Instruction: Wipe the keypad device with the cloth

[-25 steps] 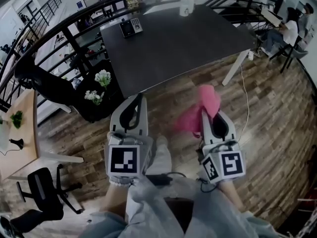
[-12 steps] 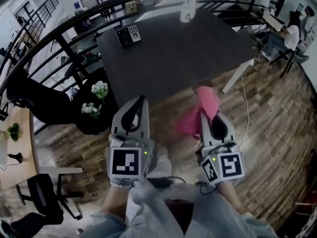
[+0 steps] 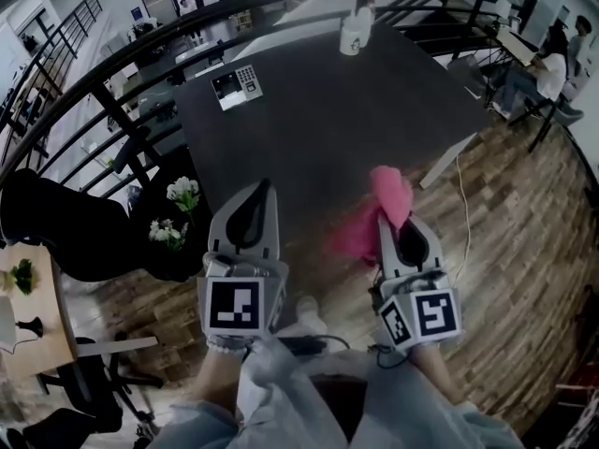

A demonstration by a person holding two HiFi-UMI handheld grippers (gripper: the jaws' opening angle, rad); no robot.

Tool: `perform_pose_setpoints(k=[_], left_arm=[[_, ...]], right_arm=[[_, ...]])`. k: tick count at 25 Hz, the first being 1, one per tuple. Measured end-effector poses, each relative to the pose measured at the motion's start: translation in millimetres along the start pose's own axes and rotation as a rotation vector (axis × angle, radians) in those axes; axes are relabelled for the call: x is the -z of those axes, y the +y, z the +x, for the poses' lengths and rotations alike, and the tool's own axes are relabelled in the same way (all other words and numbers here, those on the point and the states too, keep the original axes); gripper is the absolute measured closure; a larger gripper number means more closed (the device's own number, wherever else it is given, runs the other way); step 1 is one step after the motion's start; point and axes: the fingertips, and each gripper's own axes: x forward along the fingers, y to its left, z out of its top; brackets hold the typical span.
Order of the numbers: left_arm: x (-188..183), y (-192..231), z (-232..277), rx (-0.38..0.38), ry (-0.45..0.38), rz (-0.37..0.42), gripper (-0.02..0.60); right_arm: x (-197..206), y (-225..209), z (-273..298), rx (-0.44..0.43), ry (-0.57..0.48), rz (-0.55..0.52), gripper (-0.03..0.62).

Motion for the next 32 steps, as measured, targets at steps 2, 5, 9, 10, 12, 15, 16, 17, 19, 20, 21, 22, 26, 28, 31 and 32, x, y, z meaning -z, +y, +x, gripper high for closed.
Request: perform_pose_setpoints(k=[2, 5, 9, 10, 12, 15, 16, 17, 19, 20, 21, 22, 26, 28, 31, 32], left_arm=[[-0.9, 9.4, 14.7, -0.004, -0.005, -0.002, 0.580], [-2.2, 22.4, 35.2, -0.008, -0.019, -0.003, 0.580], [1.8, 39.3, 55.7, -0.013, -0.029, -0.001, 0.580], [3.0, 43.6, 59.9, -0.016, -0.029, 0.003, 0.580], [4.0, 51.6, 67.0, -0.023, -0.030, 0.008, 0.580], [6.6, 63.0, 74.8, -0.030, -0.030, 0.018, 0.580], [7.9, 66.4, 76.9, -0.031, -0.028, 0.019, 0.580], [9.3, 69.8, 78.5, -0.034, -0.024, 0.019, 0.580], [10.8, 76.5, 81.6, -0.044, -0.020, 0.018, 0.580], [10.8, 79.8, 83.2, -0.049, -0.021, 0.019, 0.580], [10.7, 83.1, 84.5, -0.054, -0.023, 0.019, 0.580], [11.0, 86.7, 85.5, -0.060, -0.023, 0.019, 0.580], [15.6, 100.7, 91.2, -0.086, -0.014, 0.006, 0.580], [15.8, 109.0, 94.6, -0.115, -0.029, -0.009, 0.580], [18.5, 116.3, 102.5, -0.142, -0.053, -0.005, 0.580], [20.9, 117.4, 107.6, -0.144, -0.049, 0.002, 0.580]], right_arm=[[-2.5, -2.4, 15.1, -0.003, 0.001, -0.007, 0.516], [-6.2, -5.8, 37.2, -0.007, -0.003, -0.020, 0.517], [-4.2, -7.2, 64.5, -0.011, -0.012, -0.011, 0.517], [-3.3, -6.7, 70.8, -0.014, -0.013, -0.009, 0.517], [-2.3, -5.1, 83.7, -0.023, -0.014, -0.002, 0.516], [-1.3, -1.4, 103.6, -0.037, -0.022, 0.007, 0.517], [-1.6, -0.1, 109.9, -0.041, -0.027, 0.006, 0.516], [-2.1, 1.2, 115.7, -0.046, -0.031, 0.005, 0.517], [-3.8, 3.3, 125.5, -0.056, -0.037, 0.000, 0.517], [-4.7, 3.9, 129.3, -0.059, -0.038, -0.002, 0.517], [-5.1, 4.3, 132.5, -0.062, -0.037, -0.002, 0.517], [-5.0, 4.7, 135.4, -0.063, -0.034, -0.002, 0.517], [-4.0, 2.9, 148.5, -0.069, -0.019, -0.010, 0.517], [-3.5, 1.9, 157.1, -0.079, -0.012, -0.018, 0.516], [0.4, -2.1, 171.2, -0.095, 0.002, -0.028, 0.516], [1.6, -4.2, 177.7, -0.101, 0.006, -0.029, 0.517]])
